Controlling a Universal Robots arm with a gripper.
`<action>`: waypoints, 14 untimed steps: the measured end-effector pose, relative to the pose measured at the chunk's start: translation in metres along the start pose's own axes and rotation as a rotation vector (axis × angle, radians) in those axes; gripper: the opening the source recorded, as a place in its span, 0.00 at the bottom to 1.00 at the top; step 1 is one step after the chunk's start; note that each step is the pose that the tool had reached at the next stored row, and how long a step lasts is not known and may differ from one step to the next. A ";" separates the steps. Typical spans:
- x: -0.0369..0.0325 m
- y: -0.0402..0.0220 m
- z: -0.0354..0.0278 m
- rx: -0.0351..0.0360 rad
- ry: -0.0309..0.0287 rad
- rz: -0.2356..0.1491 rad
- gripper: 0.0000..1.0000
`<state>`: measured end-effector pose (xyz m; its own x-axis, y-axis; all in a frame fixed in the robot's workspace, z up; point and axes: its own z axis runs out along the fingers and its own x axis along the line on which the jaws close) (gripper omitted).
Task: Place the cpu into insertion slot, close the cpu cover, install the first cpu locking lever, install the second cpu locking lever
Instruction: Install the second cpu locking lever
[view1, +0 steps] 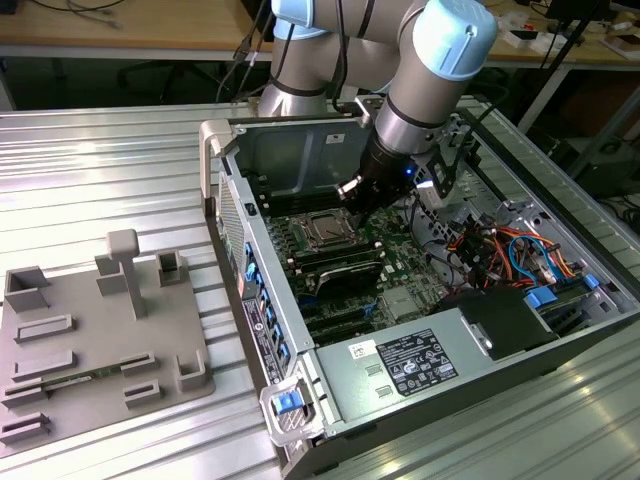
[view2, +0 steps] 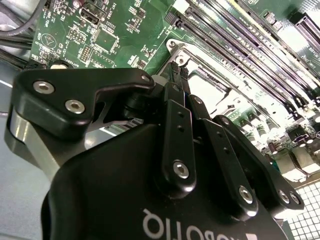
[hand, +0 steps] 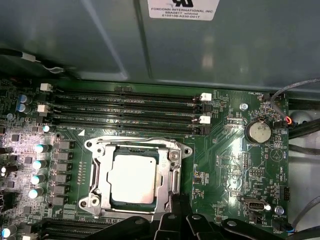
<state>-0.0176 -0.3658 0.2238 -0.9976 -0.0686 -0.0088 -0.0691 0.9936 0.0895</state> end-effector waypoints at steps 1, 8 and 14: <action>-0.0011 -0.0004 0.0000 -0.0001 -0.0002 0.000 0.11; 0.0043 -0.0114 0.0007 0.0001 -0.0001 0.000 0.11; 0.0233 -0.0175 0.0021 -0.0001 -0.0002 0.000 0.11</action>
<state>-0.0396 -0.3846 0.2200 -0.9976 -0.0685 -0.0089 -0.0690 0.9936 0.0895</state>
